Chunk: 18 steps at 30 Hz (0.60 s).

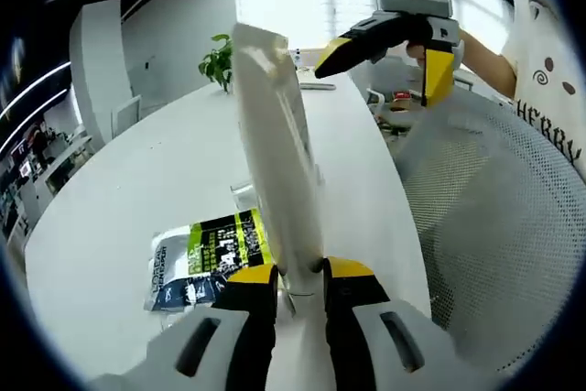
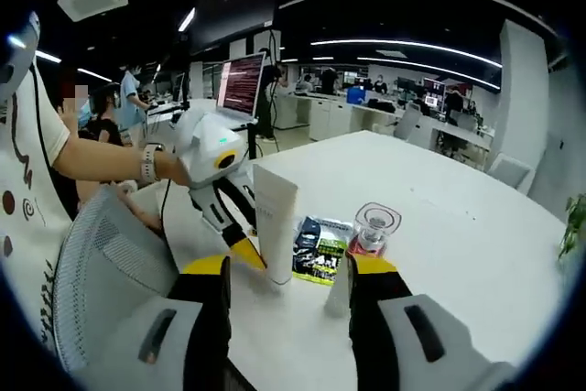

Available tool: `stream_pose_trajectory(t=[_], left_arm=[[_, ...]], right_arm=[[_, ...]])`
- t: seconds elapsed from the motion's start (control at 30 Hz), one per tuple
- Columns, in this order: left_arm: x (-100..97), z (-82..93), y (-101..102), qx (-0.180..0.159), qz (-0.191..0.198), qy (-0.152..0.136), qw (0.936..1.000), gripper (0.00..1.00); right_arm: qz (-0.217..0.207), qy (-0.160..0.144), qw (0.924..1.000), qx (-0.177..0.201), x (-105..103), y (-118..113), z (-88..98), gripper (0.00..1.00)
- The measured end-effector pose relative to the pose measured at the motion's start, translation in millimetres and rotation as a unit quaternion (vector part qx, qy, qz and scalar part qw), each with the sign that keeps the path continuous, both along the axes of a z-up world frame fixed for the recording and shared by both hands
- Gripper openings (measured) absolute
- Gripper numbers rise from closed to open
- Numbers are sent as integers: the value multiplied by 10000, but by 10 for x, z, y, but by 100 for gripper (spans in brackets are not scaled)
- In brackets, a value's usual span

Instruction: Arrange the skincare products in the storage area until every visible bottle or jar stands upright without overlapping.

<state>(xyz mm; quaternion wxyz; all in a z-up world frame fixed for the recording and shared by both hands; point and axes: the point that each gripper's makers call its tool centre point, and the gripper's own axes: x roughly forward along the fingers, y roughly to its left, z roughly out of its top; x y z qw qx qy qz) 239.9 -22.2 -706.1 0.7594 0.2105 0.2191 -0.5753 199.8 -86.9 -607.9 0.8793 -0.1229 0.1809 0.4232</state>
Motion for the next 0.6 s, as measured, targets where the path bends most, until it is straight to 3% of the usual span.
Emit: stream_pose_trajectory(t=[0.17,0.6], left_arm=[[56,0,-45,-56,3,19,10000,15],[206,-99,-123,56,-77,64,9999,15]], right_arm=[[-177,-26,9998,27,17,-55,19,57],[-443,-6,9990,71,41,-229,36,58]])
